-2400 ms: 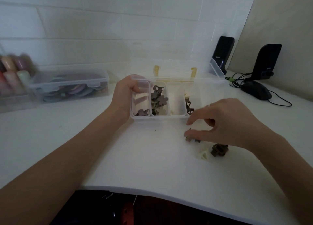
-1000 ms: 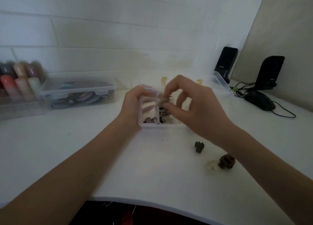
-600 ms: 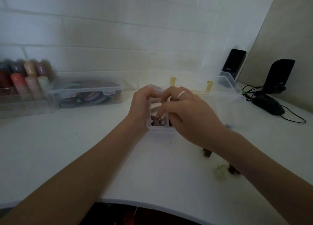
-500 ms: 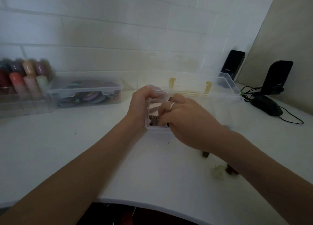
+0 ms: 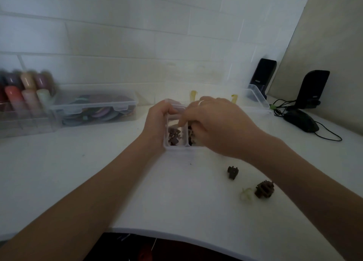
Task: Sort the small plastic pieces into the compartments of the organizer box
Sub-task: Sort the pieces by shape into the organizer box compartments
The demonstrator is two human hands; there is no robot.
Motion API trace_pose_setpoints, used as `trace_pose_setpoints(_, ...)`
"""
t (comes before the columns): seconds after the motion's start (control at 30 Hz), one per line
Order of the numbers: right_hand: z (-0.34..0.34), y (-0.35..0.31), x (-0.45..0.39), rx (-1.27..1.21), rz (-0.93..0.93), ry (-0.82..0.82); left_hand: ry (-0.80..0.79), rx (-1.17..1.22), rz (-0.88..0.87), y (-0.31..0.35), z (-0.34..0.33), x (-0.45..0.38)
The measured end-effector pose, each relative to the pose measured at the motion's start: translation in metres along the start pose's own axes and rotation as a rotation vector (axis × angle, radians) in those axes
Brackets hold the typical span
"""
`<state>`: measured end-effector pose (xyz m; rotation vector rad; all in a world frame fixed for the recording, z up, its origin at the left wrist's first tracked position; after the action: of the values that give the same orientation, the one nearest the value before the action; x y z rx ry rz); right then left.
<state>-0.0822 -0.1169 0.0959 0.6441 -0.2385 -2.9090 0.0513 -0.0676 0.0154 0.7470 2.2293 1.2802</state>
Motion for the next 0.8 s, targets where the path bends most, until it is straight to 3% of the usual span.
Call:
trace_pose_setpoints(0.13,0.018,0.021,0.033,-0.248,-0.032,0.117,0.066,-0.053,-0.042,0.001,0.002,0.001)
trace_pose_setpoints(0.3,0.01,0.049,0.089,-0.517,-0.099,-0.017,0.082,-0.094,-0.047,0.004,0.001,0.005)
trace_pose_setpoints(0.5,-0.021,0.06,0.112,-0.255,-0.232,-0.217,0.103,-0.111,-0.047,0.006,-0.001,0.007)
trace_pose_setpoints(0.6,-0.024,0.056,0.108,-0.26,-0.214,-0.278,0.088,-0.101,-0.03,0.006,-0.001,0.005)
trace_pose_setpoints(0.8,-0.031,0.06,0.107,-0.477,-0.247,-0.131,0.075,-0.063,-0.017,0.006,-0.004,0.007)
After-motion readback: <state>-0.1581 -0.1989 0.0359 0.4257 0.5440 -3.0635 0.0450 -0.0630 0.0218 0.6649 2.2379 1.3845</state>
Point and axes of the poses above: each hand's wrist, its own x-axis away from the middle knuckle, its own z-axis out of the back of the hand, y = z × x, the point moved 3 cm from there along -x, towards the middle knuckle, and after that the axes turned 2 degrees about x, right-handed, at the moved point
